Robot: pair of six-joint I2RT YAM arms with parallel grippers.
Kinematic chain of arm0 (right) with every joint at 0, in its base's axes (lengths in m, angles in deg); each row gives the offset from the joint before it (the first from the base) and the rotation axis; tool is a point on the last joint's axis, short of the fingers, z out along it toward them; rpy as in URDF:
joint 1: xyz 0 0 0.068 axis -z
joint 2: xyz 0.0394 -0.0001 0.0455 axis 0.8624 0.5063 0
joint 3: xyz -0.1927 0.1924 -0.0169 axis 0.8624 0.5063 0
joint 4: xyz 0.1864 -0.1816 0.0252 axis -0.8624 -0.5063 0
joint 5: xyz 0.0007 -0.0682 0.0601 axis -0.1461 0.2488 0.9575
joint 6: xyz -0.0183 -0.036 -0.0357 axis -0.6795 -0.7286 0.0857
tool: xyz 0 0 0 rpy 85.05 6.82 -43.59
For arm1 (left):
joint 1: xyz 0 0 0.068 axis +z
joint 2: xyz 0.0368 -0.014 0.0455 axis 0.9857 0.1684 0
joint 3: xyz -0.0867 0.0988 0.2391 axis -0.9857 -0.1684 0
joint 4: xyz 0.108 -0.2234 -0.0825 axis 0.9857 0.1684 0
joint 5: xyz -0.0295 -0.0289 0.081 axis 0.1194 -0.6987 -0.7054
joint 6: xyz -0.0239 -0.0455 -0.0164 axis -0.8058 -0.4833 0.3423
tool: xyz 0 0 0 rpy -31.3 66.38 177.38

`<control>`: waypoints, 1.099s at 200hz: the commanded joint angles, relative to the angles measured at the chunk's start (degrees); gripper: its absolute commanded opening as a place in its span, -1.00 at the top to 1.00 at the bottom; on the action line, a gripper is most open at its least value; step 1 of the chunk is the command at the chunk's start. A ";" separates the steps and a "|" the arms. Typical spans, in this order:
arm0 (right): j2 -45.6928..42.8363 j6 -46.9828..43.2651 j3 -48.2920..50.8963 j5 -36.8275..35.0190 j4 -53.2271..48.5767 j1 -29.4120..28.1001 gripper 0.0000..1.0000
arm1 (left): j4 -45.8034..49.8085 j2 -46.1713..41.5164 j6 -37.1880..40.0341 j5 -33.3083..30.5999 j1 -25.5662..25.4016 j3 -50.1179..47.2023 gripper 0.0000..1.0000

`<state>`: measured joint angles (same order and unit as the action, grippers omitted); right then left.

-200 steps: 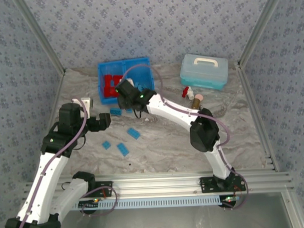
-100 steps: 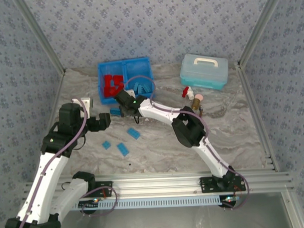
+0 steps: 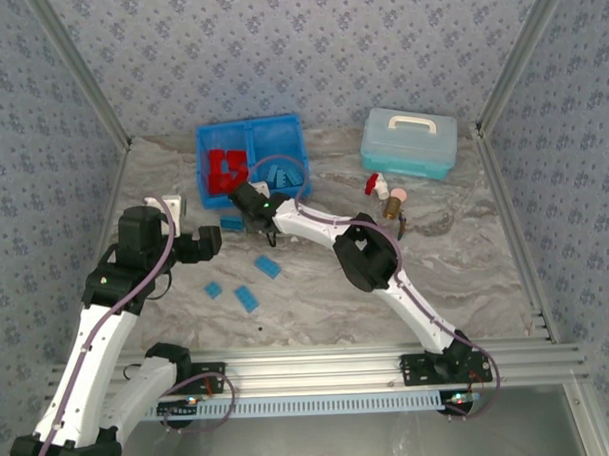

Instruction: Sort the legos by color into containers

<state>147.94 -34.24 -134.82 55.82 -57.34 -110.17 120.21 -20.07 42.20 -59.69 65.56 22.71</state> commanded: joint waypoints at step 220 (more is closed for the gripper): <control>-3.90 -14.64 -15.48 0.31 -1.61 9.71 0.48 | -0.36 -1.31 1.05 -1.26 0.04 -0.01 -0.98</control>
<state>135.83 -47.33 -141.09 52.56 -53.28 -101.80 120.19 -19.98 42.37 -60.37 65.56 22.62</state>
